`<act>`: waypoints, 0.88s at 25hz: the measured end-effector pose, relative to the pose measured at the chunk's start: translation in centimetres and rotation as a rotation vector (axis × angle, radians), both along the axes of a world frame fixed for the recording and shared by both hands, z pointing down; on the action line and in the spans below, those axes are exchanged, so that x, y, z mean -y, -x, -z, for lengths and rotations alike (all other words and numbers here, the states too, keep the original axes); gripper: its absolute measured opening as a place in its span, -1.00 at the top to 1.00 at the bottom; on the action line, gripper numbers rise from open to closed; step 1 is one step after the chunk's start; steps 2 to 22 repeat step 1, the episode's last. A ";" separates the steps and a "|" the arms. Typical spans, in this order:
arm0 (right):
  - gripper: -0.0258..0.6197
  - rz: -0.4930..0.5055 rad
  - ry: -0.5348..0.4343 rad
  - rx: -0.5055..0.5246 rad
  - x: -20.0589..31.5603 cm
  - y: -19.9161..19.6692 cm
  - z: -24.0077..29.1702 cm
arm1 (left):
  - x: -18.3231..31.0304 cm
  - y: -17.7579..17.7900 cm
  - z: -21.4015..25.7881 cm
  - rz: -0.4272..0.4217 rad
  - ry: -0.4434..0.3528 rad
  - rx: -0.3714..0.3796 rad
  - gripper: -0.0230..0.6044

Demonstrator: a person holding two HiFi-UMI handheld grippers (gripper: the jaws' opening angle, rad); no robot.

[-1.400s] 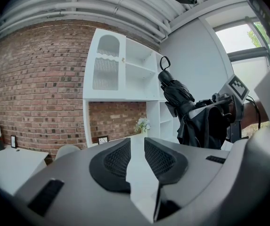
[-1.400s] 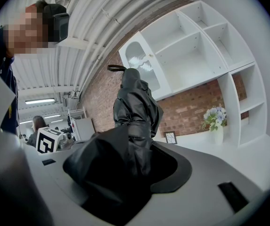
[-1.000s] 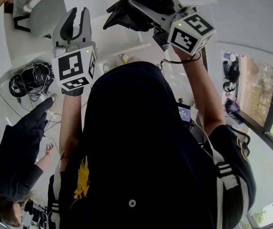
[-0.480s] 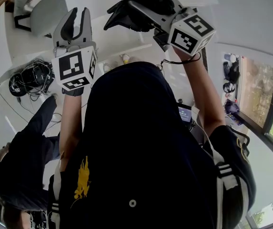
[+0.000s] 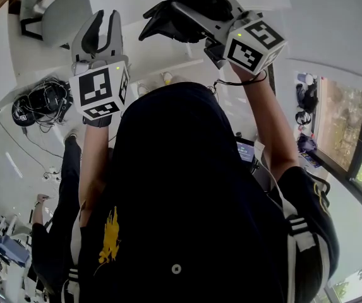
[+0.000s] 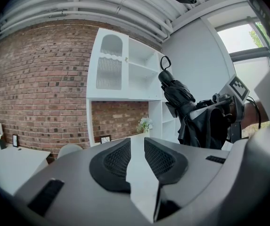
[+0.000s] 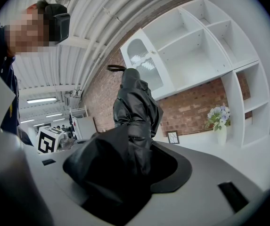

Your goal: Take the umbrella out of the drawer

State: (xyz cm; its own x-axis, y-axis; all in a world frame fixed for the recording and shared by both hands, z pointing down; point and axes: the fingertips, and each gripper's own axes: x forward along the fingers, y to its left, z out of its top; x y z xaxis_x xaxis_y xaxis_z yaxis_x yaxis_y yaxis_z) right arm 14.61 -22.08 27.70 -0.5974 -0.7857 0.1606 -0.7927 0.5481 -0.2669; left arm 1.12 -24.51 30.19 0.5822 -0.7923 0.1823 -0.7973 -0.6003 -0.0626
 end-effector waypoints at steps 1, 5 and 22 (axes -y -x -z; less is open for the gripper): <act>0.11 0.000 -0.001 0.001 0.0 0.1 0.1 | 0.0 0.1 0.1 0.001 0.000 0.000 0.60; 0.11 0.000 -0.001 0.001 0.0 0.1 0.1 | 0.0 0.1 0.1 0.001 0.000 0.000 0.60; 0.11 0.000 -0.001 0.001 0.0 0.1 0.1 | 0.0 0.1 0.1 0.001 0.000 0.000 0.60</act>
